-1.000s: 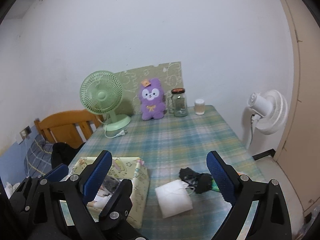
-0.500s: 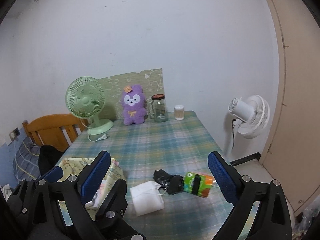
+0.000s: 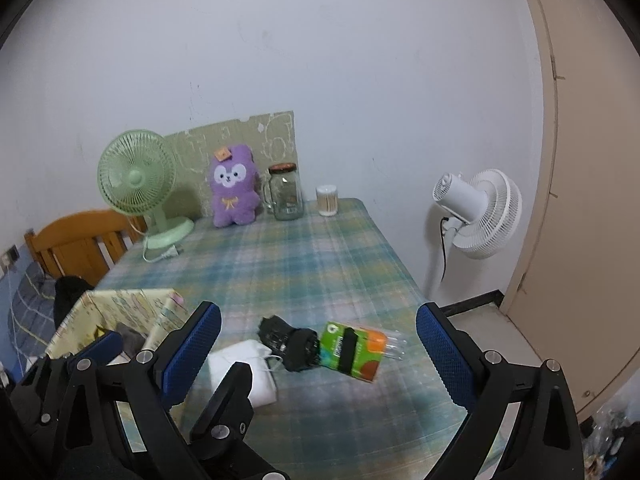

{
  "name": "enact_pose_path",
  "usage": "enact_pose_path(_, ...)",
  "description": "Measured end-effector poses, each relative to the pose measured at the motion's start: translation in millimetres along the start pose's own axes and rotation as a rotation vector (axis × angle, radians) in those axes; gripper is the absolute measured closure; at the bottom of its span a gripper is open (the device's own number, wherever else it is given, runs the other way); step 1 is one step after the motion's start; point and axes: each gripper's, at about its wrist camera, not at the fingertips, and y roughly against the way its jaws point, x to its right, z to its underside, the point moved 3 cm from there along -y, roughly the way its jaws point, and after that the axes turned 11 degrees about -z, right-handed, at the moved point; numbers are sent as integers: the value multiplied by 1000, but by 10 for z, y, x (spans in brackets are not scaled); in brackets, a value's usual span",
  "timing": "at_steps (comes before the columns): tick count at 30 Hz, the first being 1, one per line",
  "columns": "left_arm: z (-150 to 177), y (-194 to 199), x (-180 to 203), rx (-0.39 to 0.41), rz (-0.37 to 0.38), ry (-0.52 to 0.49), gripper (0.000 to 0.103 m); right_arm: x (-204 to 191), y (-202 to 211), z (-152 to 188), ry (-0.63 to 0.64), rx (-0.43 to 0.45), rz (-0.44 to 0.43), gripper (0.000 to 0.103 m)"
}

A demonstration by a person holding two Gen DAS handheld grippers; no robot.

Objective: Organize soft objects
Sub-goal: 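Withdraw both tools from the box toward the remaining items, then move the left tool to the white folded cloth while the right tool approaches the green tissue pack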

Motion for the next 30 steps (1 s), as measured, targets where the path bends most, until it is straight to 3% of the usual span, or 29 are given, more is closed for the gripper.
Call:
enact_pose_path(19, 349, -459, 281, -101, -20, -36, 0, 359, -392, 430, -53, -86, -30, 3)
enact_pose_path(30, 525, -792, 286, -198, -91, -46, 0, 509, -629, 601, -99, -143, -33, 3)
